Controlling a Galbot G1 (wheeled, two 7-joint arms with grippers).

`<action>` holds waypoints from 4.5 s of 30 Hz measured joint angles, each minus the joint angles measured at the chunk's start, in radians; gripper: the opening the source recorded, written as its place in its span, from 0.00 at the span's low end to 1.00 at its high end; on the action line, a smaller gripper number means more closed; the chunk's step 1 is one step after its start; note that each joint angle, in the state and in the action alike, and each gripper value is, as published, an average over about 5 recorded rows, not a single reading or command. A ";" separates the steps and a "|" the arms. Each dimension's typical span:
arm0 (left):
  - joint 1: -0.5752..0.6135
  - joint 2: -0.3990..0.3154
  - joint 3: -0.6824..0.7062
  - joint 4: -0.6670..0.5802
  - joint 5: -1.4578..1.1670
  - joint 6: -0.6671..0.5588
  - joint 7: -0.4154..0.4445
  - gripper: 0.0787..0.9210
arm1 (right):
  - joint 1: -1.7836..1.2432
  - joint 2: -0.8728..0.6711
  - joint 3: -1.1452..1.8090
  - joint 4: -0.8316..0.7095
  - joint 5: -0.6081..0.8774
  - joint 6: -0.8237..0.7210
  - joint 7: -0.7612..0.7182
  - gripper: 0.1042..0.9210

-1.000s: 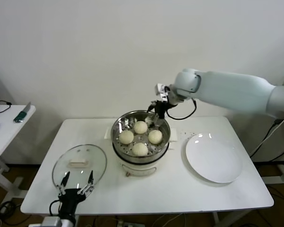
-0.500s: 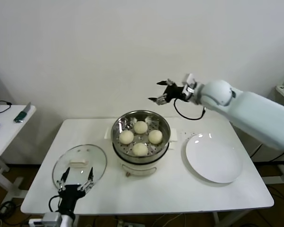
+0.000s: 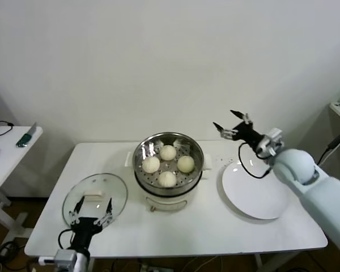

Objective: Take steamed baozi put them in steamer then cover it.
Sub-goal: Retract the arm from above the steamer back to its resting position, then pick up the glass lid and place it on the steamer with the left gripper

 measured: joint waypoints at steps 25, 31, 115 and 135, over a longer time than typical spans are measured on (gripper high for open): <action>-0.056 0.054 -0.021 0.058 0.351 -0.091 -0.080 0.88 | -0.862 0.364 0.564 0.023 -0.227 0.426 0.018 0.88; -0.064 0.093 -0.027 0.103 0.596 -0.136 -0.140 0.88 | -0.911 0.400 0.566 -0.015 -0.251 0.494 0.030 0.88; -0.405 0.152 0.014 0.695 1.344 -0.065 -0.291 0.06 | -1.035 0.542 0.581 -0.051 -0.336 0.648 0.048 0.88; -0.373 0.305 0.066 0.318 1.102 0.223 -0.067 0.06 | -1.045 0.545 0.583 -0.031 -0.393 0.627 0.075 0.88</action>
